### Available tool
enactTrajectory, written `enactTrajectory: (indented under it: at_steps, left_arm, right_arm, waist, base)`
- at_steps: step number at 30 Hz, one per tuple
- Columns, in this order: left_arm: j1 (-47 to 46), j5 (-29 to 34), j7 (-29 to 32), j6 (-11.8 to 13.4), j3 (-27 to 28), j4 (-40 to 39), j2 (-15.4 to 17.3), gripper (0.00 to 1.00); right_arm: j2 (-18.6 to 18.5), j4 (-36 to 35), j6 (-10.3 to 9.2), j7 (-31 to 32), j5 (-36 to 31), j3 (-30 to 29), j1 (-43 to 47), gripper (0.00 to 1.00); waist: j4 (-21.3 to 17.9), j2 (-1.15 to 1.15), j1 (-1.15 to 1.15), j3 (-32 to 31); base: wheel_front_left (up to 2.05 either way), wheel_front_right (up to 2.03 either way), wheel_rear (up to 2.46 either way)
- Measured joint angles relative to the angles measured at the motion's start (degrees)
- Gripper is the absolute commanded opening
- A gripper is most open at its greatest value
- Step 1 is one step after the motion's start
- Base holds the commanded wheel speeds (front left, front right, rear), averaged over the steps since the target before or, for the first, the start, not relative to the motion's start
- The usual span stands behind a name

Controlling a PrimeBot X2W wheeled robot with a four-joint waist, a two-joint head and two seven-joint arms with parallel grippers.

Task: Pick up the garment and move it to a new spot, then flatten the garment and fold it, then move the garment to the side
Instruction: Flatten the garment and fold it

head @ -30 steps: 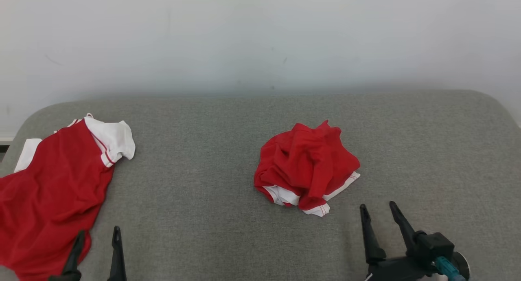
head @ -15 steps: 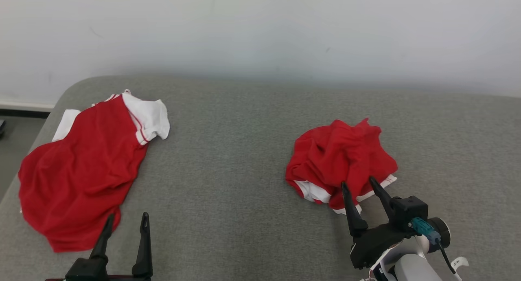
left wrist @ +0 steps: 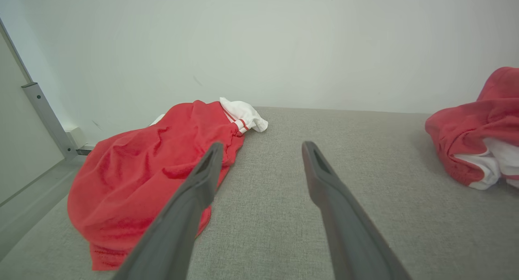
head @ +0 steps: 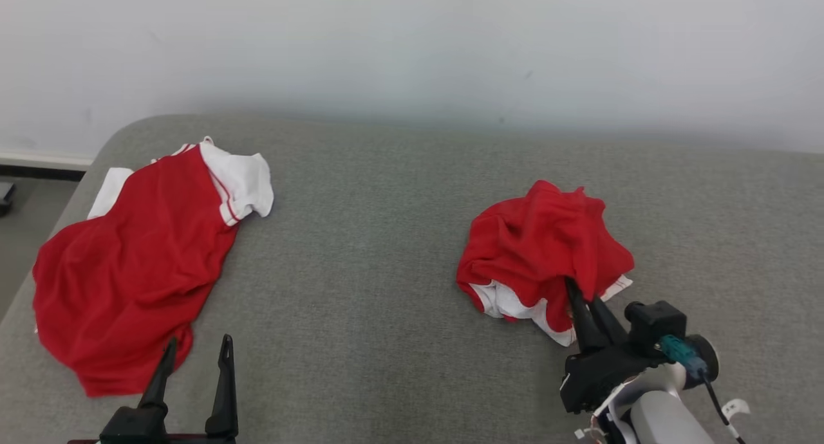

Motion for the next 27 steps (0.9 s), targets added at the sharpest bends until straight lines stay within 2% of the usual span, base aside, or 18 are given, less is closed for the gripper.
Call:
enactTrajectory:
  at_steps: [6, 11, 19, 20, 21, 27]
  left_arm:
    - [0.36, 0.30, -0.01, -0.12, 0.59, -0.43, -0.26, 1.00]
    - [0.56, 0.40, -0.01, -0.59, 0.48, -0.48, -0.75, 1.00]
    - [-0.03, 0.79, -0.01, -1.47, 0.74, -0.29, -1.91, 1.00]
    - [-0.07, 0.82, 0.00, -1.54, 0.89, -0.29, -2.02, 1.00]
    - [-0.08, 0.83, -0.01, -1.57, 1.04, -0.25, -2.09, 1.00]
    - [-0.37, 1.41, 0.00, -2.12, 1.63, 0.14, -2.15, 1.00]
  right_arm:
    - [-4.12, -10.27, 0.05, -0.08, 0.26, -2.40, 4.24, 0.00]
    - [-5.72, -14.66, 0.05, 0.02, 0.33, -3.90, 7.98, 0.00]
    - [-4.99, -18.50, 0.05, 4.20, 2.88, -7.75, 16.72, 0.00]
    - [-4.63, -18.40, 0.05, 4.61, 2.99, -8.21, 17.27, 0.11]
    - [-4.42, -18.40, 0.05, 4.77, 2.99, -8.56, 17.62, 1.00]
    - [-3.66, -22.71, 0.05, 1.08, 1.80, -10.35, 17.17, 1.00]
  waist:
    - [-3.34, 0.00, -0.01, -0.62]
    - [-5.67, 0.00, -0.01, -0.62]
    - [-8.86, 0.00, -0.01, 0.79]
    - [-9.14, 0.00, -0.01, 1.02]
    - [-9.42, 0.00, -0.01, 1.23]
    - [-11.24, 0.00, -0.01, 2.02]
  base:
    - [0.00, 0.00, 0.00]
    - [0.00, 0.00, 0.00]
    - [0.00, 0.00, 0.00]
    - [0.00, 0.00, 0.00]
    - [0.00, 0.00, 0.00]
    - [0.00, 0.00, 0.00]
